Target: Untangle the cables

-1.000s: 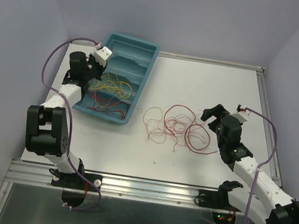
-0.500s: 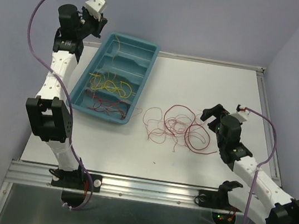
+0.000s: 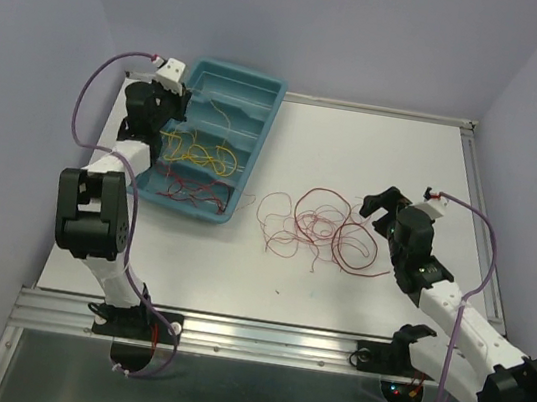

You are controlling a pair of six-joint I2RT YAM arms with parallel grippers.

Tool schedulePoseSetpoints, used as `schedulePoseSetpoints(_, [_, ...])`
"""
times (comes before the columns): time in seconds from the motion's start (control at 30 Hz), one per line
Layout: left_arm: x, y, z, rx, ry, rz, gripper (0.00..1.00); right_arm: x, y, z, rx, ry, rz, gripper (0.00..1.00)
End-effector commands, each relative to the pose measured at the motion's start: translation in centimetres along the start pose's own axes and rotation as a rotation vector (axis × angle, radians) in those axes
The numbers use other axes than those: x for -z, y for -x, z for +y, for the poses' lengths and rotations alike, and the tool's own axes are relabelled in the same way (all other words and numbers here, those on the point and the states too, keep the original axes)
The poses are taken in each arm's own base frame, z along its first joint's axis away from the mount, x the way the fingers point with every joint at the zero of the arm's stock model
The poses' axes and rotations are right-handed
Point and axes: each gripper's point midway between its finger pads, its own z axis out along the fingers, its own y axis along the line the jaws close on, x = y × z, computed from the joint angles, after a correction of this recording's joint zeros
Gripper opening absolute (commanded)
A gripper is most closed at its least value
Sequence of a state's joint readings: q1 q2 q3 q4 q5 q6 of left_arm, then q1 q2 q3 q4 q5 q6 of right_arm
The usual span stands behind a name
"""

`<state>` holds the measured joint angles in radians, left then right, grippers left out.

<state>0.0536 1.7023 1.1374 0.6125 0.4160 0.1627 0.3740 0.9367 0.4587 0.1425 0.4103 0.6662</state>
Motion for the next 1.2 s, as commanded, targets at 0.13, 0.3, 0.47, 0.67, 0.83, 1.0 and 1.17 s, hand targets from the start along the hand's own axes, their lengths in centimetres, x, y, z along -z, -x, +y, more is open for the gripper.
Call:
schedulePoseSetpoints(0.13, [4.6,5.8,-2.3,-0.239,-0.037,-0.276,0.0,0.0,1.3,1.0,-0.013,0.033,-0.046,0.98])
schedulePoseSetpoints(0.3, [5.6,1.2,-4.4,-0.368,-0.178,-0.113,0.0,-0.1,1.3,1.1,-0.012,0.036,-0.044,0.98])
schedulePoseSetpoints(0.47, [5.5,-2.7,-4.3,-0.431,-0.234,0.045,0.0,-0.2,1.2,1.1,-0.011,0.036,-0.039,0.98])
schedulePoseSetpoints(0.67, [5.6,-8.1,-4.6,-0.569,-0.31,0.251,0.0,-0.3,1.1,1.1,-0.012,0.039,-0.036,0.98])
schedulePoseSetpoints(0.83, [5.4,-11.4,-5.2,-0.658,-0.415,0.419,0.0,-0.3,1.0,1.2,-0.01,0.043,-0.034,0.98])
schedulePoseSetpoints(1.0, [5.0,-14.5,-5.1,-0.682,-0.516,0.585,0.0,-0.2,1.0,1.3,-0.011,0.047,-0.034,0.98])
schedulePoseSetpoints(1.17, [4.5,-16.1,-4.2,-0.706,-0.511,0.672,0.0,-0.2,0.9,1.2,-0.011,0.047,-0.032,0.98])
